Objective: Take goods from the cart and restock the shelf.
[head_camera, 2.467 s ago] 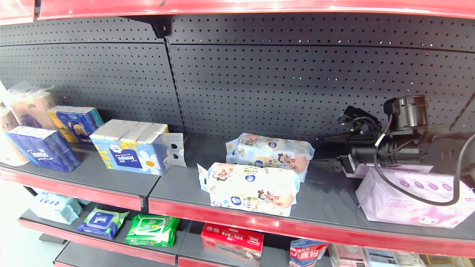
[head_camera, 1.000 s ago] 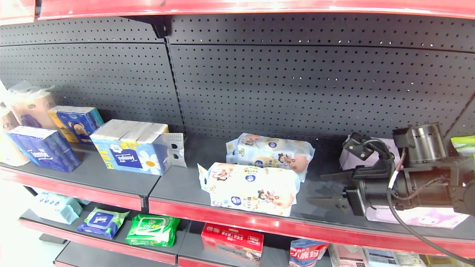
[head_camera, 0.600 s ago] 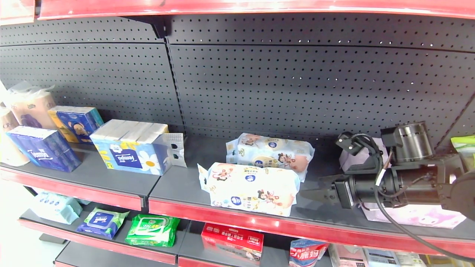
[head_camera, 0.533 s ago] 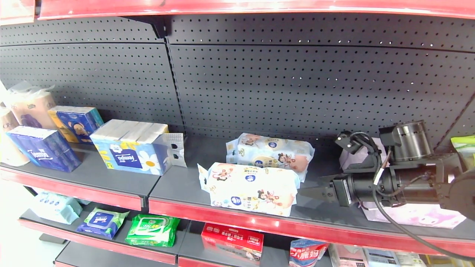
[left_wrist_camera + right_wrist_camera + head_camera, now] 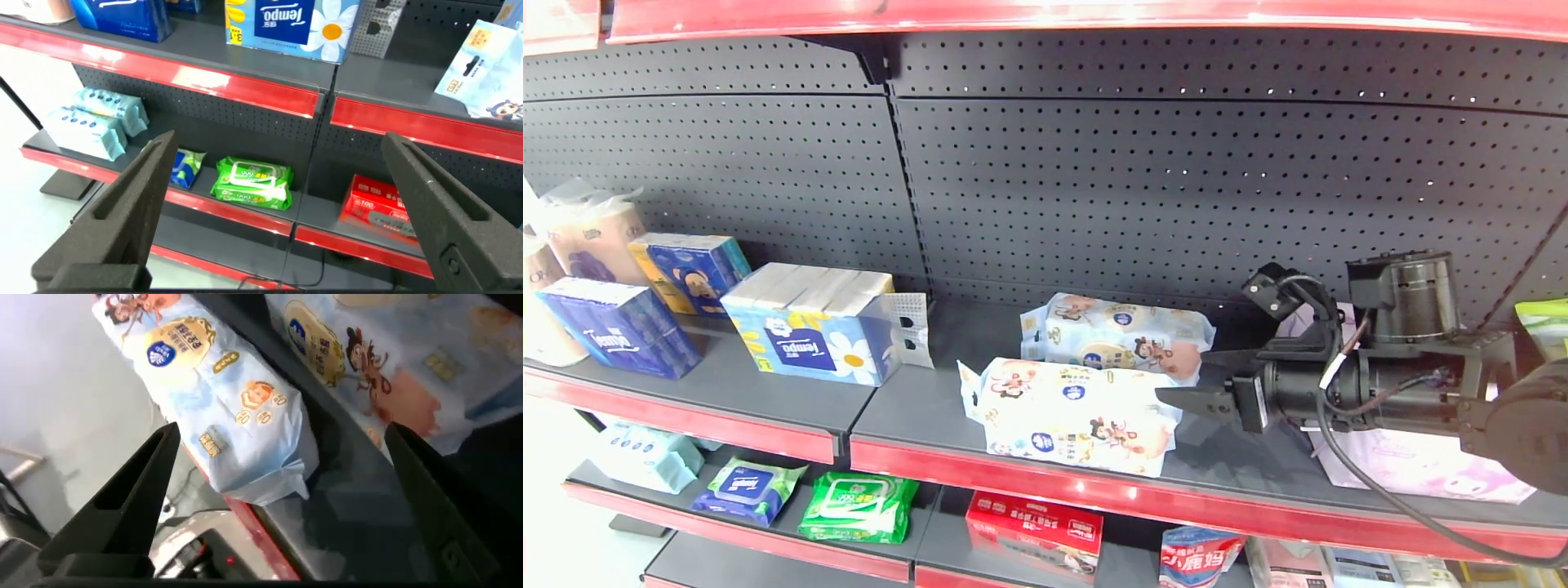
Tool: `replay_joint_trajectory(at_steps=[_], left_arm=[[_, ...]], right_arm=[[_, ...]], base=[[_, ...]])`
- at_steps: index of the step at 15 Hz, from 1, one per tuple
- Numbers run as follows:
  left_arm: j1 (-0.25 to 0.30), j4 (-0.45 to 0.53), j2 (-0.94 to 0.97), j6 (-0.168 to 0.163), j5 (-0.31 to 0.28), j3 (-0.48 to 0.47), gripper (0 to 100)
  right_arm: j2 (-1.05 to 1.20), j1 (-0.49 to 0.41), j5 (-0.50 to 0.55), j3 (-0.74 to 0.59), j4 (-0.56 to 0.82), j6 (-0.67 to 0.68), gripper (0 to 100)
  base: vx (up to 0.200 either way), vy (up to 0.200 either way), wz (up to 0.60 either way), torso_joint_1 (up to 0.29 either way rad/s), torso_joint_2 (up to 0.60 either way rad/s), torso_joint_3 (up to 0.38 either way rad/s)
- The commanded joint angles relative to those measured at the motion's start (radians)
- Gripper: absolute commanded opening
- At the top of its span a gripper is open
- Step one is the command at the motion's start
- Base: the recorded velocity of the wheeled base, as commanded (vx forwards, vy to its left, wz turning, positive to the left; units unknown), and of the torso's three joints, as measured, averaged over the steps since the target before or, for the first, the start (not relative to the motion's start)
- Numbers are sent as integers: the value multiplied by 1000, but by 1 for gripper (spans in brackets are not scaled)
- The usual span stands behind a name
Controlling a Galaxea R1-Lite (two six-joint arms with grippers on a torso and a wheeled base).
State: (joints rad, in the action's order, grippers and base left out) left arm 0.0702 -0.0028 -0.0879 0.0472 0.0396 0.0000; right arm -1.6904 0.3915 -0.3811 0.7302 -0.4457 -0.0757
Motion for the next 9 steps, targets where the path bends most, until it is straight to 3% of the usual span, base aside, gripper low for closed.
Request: replay_joint_trajectory(at_steps=[1,3,9], left_arm=[[0,0,-1,0,0,0,100],[0,0,-1,0,0,0,100],[0,0,-1,0,0,0,100]], right_arm=[[-18,-2,-18,-22,-14,-52,100],[-8,-3,-76,-25,-16,-75,100],[-40,50,-85,-98,-126,-114,100]], base=[[0,0,0,0,0,0],[0,0,0,0,0,0],[0,0,0,0,0,0]])
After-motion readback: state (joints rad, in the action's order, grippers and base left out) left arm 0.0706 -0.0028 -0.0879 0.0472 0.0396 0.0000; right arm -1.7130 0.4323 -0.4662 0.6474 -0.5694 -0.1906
